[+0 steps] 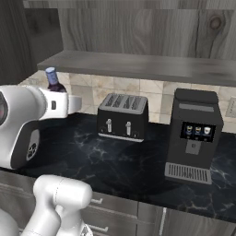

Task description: Take 2 condiments from the cabinet and move them on the counter near the stove.Make sure the condiments are lined up with each other, next to each other.

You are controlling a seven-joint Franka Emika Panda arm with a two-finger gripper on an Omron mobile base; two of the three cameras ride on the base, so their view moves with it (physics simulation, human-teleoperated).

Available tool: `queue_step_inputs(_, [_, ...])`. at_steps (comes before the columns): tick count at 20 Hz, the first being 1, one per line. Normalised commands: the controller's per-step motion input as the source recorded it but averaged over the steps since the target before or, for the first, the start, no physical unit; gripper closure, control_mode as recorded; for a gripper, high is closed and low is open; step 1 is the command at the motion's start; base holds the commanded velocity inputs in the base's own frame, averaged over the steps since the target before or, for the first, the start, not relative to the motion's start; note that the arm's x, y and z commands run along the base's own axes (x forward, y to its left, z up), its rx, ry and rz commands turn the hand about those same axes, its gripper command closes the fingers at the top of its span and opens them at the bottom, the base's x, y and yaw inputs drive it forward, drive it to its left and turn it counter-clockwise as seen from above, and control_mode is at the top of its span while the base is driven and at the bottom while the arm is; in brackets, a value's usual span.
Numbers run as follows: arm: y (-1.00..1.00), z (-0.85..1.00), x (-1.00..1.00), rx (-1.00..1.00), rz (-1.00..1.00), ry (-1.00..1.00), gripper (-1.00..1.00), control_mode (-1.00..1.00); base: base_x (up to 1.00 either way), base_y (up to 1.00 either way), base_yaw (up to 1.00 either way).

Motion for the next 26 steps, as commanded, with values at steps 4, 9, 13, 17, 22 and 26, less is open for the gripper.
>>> queue_step_inputs(4, [0.04,0.0,0.0,0.0,0.0,0.04,1.0,-1.0,0.0,0.0,0.0])
queue_step_inputs(9, [0.01,-0.03,0.0,0.0,0.0,0.02,1.0,-1.0,0.0,0.0,0.0])
queue_step_inputs(13, [0.0,-0.06,0.0,0.0,0.0,0.0,1.0,-1.0,0.0,0.0,0.0])
queue_step_inputs(17, [0.0,-0.03,0.0,0.0,0.0,0.01,1.0,-1.0,0.0,0.0,0.0])
queue_step_inputs(22, [0.0,0.0,0.0,0.0,0.0,0.0,1.0,1.0,0.0,0.0,0.0])
queue_step_inputs(26, [0.0,0.0,0.0,0.0,0.0,0.0,1.0,1.0,-0.27,0.01,0.0])
